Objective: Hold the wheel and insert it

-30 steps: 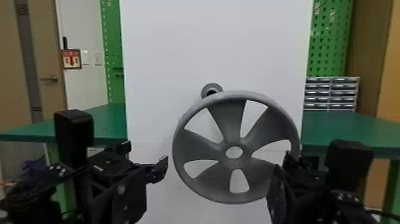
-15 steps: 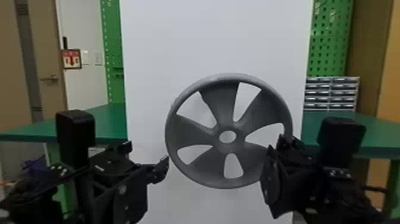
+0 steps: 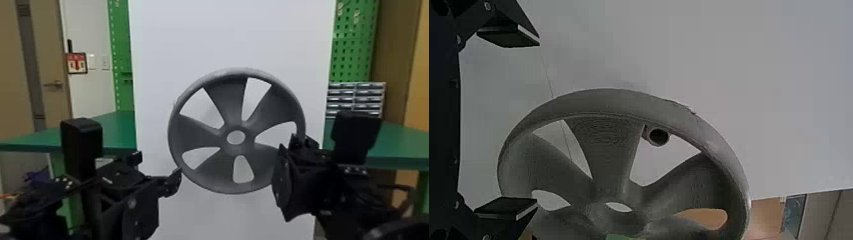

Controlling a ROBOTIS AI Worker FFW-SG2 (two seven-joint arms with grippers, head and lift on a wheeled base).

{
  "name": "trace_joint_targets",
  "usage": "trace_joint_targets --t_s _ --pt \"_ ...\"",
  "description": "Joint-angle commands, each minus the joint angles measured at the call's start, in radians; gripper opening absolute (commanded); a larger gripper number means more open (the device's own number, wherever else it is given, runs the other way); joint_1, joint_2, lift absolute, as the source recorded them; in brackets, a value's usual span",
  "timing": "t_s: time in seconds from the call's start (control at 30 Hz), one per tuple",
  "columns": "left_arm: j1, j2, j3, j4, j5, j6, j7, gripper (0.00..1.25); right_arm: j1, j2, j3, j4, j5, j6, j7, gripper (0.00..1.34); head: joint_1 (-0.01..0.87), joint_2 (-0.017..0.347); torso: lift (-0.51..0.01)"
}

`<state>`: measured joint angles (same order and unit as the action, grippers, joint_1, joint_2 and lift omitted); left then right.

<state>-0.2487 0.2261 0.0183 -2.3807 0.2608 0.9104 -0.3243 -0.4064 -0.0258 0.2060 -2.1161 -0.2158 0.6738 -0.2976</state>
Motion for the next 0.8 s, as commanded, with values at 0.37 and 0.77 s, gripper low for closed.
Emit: trace_joint_targets --t_s 0.37,0.77 --pt "0.0 0.001 -0.003 0.0 0.0 -0.001 0.002 1.1 -0.057 0.013 0.016 0.001 0.003 0.035 0.0 0.19 0.179 0.103 -0.492" --pt "0.002 0.002 -0.004 0.002 0.0 -0.001 0.005 1.1 -0.104 0.026 0.023 -0.001 0.001 0.115 0.0 0.19 0.179 0.103 -0.492"
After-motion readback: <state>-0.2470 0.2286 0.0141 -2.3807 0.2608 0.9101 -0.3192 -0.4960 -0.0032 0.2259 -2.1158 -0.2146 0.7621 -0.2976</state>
